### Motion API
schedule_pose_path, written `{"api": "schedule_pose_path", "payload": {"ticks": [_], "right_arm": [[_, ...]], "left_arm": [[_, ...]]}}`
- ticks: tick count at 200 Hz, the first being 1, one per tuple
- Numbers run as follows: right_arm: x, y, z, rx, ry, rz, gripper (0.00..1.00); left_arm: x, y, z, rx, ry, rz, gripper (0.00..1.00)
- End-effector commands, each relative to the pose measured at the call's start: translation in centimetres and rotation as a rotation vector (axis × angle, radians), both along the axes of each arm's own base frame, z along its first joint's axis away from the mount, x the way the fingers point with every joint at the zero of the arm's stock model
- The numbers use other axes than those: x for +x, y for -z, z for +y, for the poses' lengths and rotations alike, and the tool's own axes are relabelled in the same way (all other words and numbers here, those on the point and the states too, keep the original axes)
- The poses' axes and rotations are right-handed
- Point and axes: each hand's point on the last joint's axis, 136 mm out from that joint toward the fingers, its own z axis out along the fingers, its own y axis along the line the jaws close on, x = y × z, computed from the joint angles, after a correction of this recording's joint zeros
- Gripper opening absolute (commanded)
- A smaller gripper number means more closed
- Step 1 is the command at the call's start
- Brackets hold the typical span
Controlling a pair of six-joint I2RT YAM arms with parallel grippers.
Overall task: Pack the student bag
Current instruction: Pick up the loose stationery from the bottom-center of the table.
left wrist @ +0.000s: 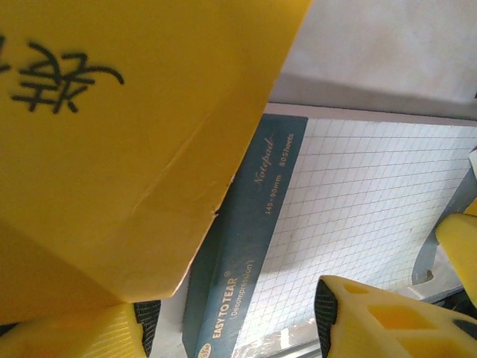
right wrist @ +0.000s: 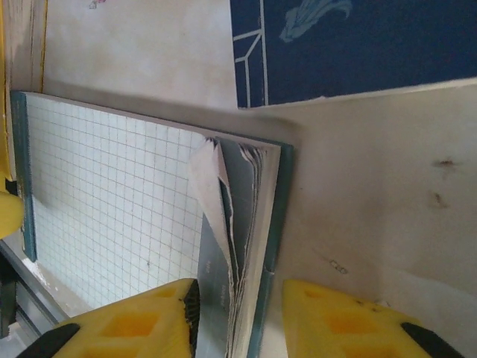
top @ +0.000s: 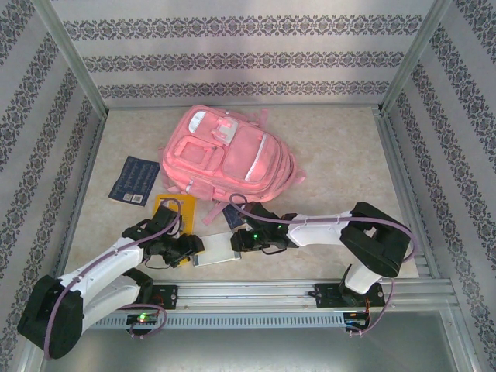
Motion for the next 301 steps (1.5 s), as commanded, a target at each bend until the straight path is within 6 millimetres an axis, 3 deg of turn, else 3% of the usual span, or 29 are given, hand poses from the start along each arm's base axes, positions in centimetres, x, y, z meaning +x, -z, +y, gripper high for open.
{"api": "schedule_pose_path", "payload": {"ticks": [1,36,158,236,284,301], "right_arm": [[0.2,0.8,0.6,0.011,0.011,0.009,0.34],[0.2,1.4,0.4,0.006,0.021,0.025,0.30],[0.1,2.3,-0.5,0.034,0.066,0.061,0.28],[0.2,2.7,-1.2,0.022,0.083,0.059,0.28],[0.8,2.4,-1.9,0.024,0.109,0.047,0.28],[0.9,2.4,-2.2,0.027,0.118,0.047,0.28]], "left_arm": [[2.0,-0.7,-2.1,-0.080,0.035,-0.112,0.57],[2.1,-1.7,-3.5,-0.114,0.098,-0.154,0.54],[2.0,-3.1,-5.1,-0.177,0.153,-0.233,0.43],[3.2,-9.7,-6.6,-0.356,0.098,-0.370,0.39],[3.0,-10.8,-7.0,-0.443,0.072,-0.382,0.38],[3.0,-11.3,-7.3,-0.471,0.071,-0.394,0.33]]}}
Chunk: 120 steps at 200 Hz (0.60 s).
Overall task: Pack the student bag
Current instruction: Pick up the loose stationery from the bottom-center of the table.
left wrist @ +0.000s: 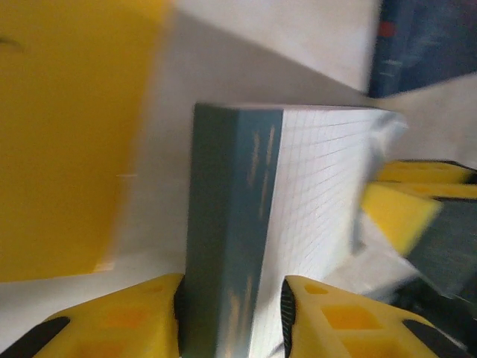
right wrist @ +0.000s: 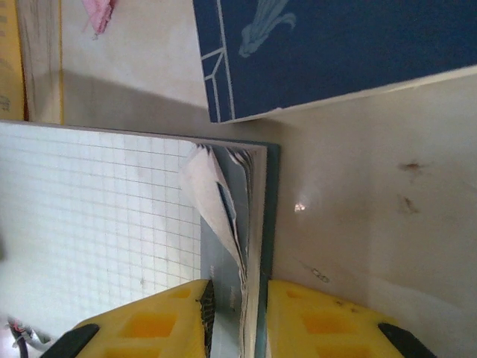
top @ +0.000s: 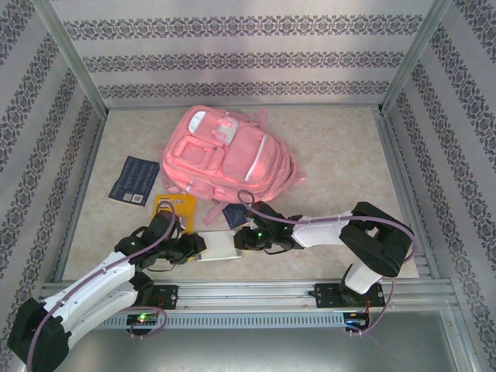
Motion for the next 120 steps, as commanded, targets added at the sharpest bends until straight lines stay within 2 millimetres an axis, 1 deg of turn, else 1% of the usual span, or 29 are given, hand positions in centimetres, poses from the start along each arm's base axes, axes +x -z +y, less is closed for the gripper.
{"api": "schedule_pose_path", "payload": {"ticks": [1,18,29,47,60,71,76,87,103,109,120], "right_arm": [[0.2,2.3,-1.9,-0.076,0.045,0.007,0.28],[0.2,2.2,-2.1,-0.074,0.051,0.008,0.28],[0.2,2.2,-2.2,-0.073,0.050,0.010,0.28],[0.3,1.9,-2.2,-0.068,0.050,0.006,0.28],[0.3,1.8,-2.2,-0.066,0.051,0.004,0.28],[0.4,1.8,-2.3,-0.067,0.053,0.003,0.28],[0.4,1.7,-2.4,-0.067,0.056,0.001,0.28],[0.5,1.6,-2.6,-0.066,0.060,-0.003,0.30],[1.0,0.8,-3.4,-0.060,0.084,-0.020,0.39],[1.2,0.2,-3.8,-0.053,0.096,-0.030,0.42],[1.7,-0.9,-4.7,-0.034,0.123,-0.051,0.50]], "left_arm": [[2.0,-7.4,-4.4,-0.290,0.094,-0.216,0.32],[2.1,-8.0,-4.5,-0.307,0.095,-0.232,0.27],[2.2,-8.2,-4.5,-0.305,0.096,-0.235,0.26],[2.2,-7.7,-4.4,-0.279,0.101,-0.226,0.26],[2.2,-7.2,-4.3,-0.253,0.100,-0.214,0.32],[2.2,-6.6,-4.1,-0.229,0.101,-0.202,0.32],[2.2,-6.4,-4.0,-0.217,0.101,-0.198,0.30],[2.2,-6.0,-3.9,-0.191,0.109,-0.193,0.21],[2.1,-6.1,-3.6,-0.149,0.131,-0.200,0.05],[2.1,-6.5,-3.5,-0.142,0.138,-0.211,0.01],[2.0,-7.3,-3.5,-0.147,0.152,-0.235,0.00]]}}
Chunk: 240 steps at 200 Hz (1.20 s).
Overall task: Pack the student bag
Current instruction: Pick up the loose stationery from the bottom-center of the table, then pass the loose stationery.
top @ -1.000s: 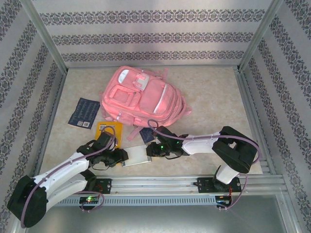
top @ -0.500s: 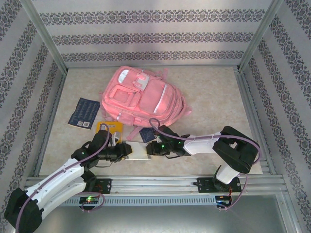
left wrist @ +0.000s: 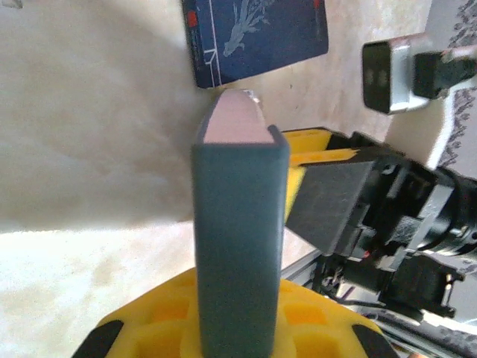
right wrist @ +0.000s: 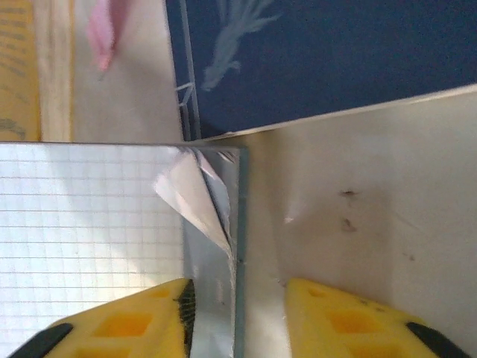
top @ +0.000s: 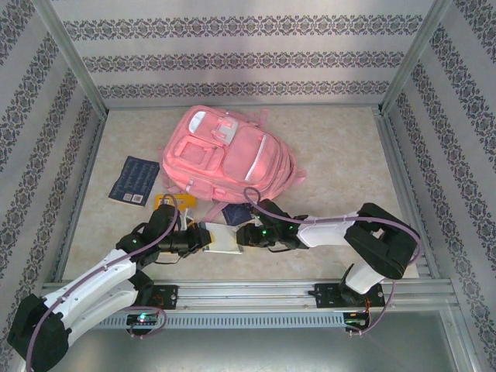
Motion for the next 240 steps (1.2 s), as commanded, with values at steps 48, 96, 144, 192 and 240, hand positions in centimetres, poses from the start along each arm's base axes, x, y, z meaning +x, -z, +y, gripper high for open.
{"api": "schedule_pose_path", "payload": {"ticks": [48,96,144,192,240], "right_arm": [[1.0,-8.1,-5.2,0.184,0.091,-0.120,0.82],[0.5,-14.9,-6.2,0.480,0.084,-0.170,0.95],[0.2,-15.9,-6.4,0.533,0.075,-0.164,0.96],[-0.3,-18.4,-5.3,0.620,-0.012,-0.182,0.85],[-0.4,-19.6,-5.4,0.657,-0.022,-0.221,0.64]], "left_arm": [[1.1,-8.9,-2.1,-0.171,0.091,-0.270,0.00],[1.6,-13.5,-3.8,-0.350,0.120,-0.361,0.00],[1.7,-17.5,-5.0,-0.529,0.151,-0.405,0.00],[1.5,-17.3,-5.7,-0.556,0.197,-0.374,0.00],[1.5,-16.3,-6.1,-0.561,0.214,-0.343,0.00]]}}
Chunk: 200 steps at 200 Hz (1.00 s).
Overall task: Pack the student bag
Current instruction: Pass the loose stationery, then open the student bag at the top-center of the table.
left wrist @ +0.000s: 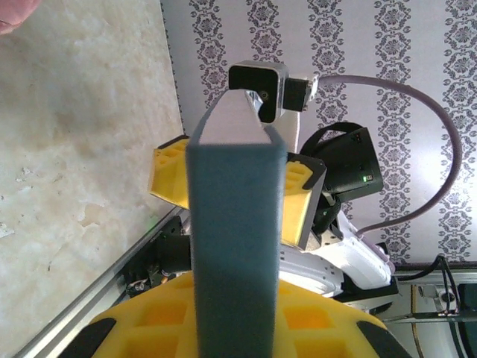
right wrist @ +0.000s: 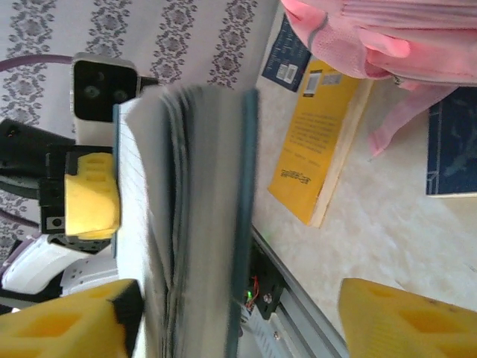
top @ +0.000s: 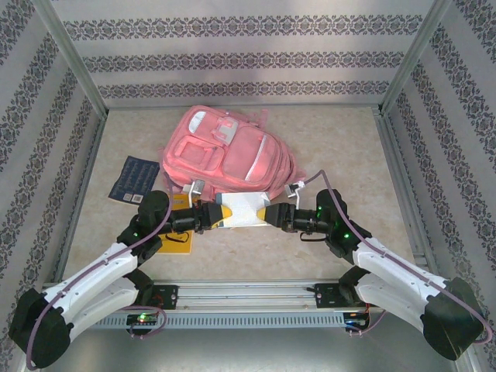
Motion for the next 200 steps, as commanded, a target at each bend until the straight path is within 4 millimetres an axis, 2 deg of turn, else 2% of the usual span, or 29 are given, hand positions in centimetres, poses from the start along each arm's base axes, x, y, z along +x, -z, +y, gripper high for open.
{"api": "schedule_pose_path", "payload": {"ticks": [1,23,73,87,103,125,141,155,189,200], "right_arm": [[-0.1,-2.3,0.0,0.064,-0.017,-0.065,0.64],[0.0,-2.6,-0.1,0.083,-0.005,-0.069,0.55],[0.3,-2.6,-0.5,0.100,0.024,-0.058,0.13],[0.6,-2.2,-1.0,0.081,0.051,-0.052,0.08],[1.4,-1.0,-2.6,0.019,0.126,-0.038,0.00],[2.4,1.2,-6.2,-0.137,0.290,-0.032,0.00],[2.9,3.0,-9.6,-0.281,0.422,-0.019,0.00],[3.0,3.6,-11.7,-0.356,0.500,-0.027,0.00],[3.1,3.9,-14.6,-0.499,0.598,-0.070,0.00],[3.2,3.7,-15.1,-0.527,0.618,-0.090,0.00]], "left_arm": [[-0.7,-2.1,-0.6,-0.071,0.053,-0.078,0.00],[-0.7,-1.3,-0.7,-0.061,0.060,-0.064,0.00],[-0.4,0.9,-0.9,0.017,0.069,-0.035,0.00],[-0.1,1.4,-1.0,0.055,0.066,-0.032,0.13],[0.3,2.5,-0.6,0.179,0.056,-0.024,0.40],[1.5,3.4,0.6,0.413,0.040,-0.082,0.55],[3.5,3.1,1.1,0.542,0.020,-0.128,0.63],[5.6,2.4,0.7,0.621,0.021,-0.158,0.64],[11.9,1.9,-1.6,0.752,0.027,-0.200,0.64],[14.1,2.4,-2.5,0.799,0.031,-0.197,0.62]]}}
